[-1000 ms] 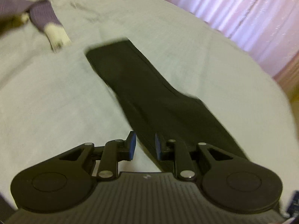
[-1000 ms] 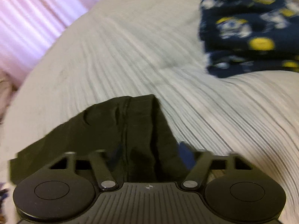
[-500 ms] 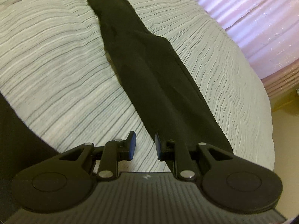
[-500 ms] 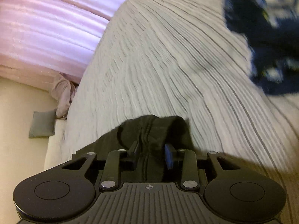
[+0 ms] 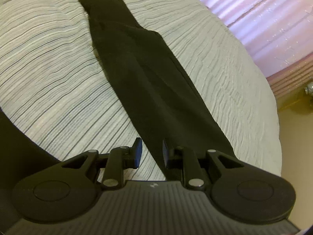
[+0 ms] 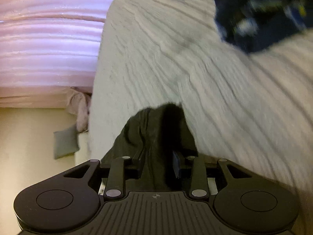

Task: Fold clothes

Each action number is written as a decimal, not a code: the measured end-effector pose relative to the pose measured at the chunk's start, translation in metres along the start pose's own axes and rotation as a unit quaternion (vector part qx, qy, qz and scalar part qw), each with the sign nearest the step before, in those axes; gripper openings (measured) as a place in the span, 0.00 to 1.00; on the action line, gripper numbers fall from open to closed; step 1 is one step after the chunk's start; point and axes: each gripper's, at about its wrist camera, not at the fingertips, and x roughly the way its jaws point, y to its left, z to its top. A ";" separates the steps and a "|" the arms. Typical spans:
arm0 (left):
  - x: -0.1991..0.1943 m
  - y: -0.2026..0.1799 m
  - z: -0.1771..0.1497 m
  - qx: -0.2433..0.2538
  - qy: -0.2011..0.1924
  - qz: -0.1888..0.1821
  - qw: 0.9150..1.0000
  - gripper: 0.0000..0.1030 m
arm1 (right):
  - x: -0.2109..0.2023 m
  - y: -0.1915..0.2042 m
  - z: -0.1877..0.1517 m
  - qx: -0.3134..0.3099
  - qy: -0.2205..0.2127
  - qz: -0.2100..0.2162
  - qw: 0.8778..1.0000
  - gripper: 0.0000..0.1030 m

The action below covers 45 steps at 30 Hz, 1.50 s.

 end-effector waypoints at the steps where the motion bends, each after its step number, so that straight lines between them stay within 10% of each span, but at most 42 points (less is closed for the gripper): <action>1: 0.000 -0.001 0.000 0.004 0.000 0.001 1.000 0.17 | 0.003 0.001 -0.002 -0.006 0.007 0.001 1.000 0.32; 3: -0.001 -0.001 -0.002 0.006 0.001 0.003 1.000 0.17 | 0.010 0.007 -0.003 -0.028 0.001 -0.013 1.000 0.26; 4: -0.002 -0.002 -0.002 0.006 0.001 0.004 1.000 0.17 | 0.012 0.013 -0.004 -0.046 -0.005 -0.029 0.999 0.03; 10: -0.007 -0.007 -0.006 0.022 -0.004 0.004 1.000 0.17 | -0.004 0.076 -0.026 -0.190 -0.068 -0.091 0.975 0.01; 15: -0.004 -0.007 -0.014 0.031 0.006 0.011 0.999 0.17 | 0.019 0.042 -0.027 -0.176 -0.073 -0.172 0.966 0.01; 18: -0.010 -0.006 -0.021 0.040 0.004 0.007 0.999 0.17 | 0.009 0.041 -0.030 -0.144 -0.071 -0.156 0.975 0.04; 22: -0.012 0.001 -0.028 0.022 0.012 0.007 1.000 0.17 | -0.008 0.042 -0.034 -0.101 -0.069 -0.129 0.984 0.40; 34: -0.024 0.002 -0.047 0.015 0.018 0.004 1.000 0.17 | -0.037 0.035 -0.074 -0.062 0.036 -0.058 0.996 0.39; 36: -0.024 0.001 -0.050 0.016 0.021 0.004 1.000 0.17 | -0.034 0.048 -0.075 -0.117 0.028 -0.100 0.988 0.02; 40: -0.026 -0.002 -0.053 0.031 0.021 0.000 0.999 0.17 | -0.036 0.078 -0.093 -0.206 -0.004 -0.149 0.967 0.02; 45: -0.022 0.008 -0.062 0.059 0.034 0.023 0.997 0.17 | -0.047 0.048 -0.108 -0.175 -0.052 -0.223 0.958 0.00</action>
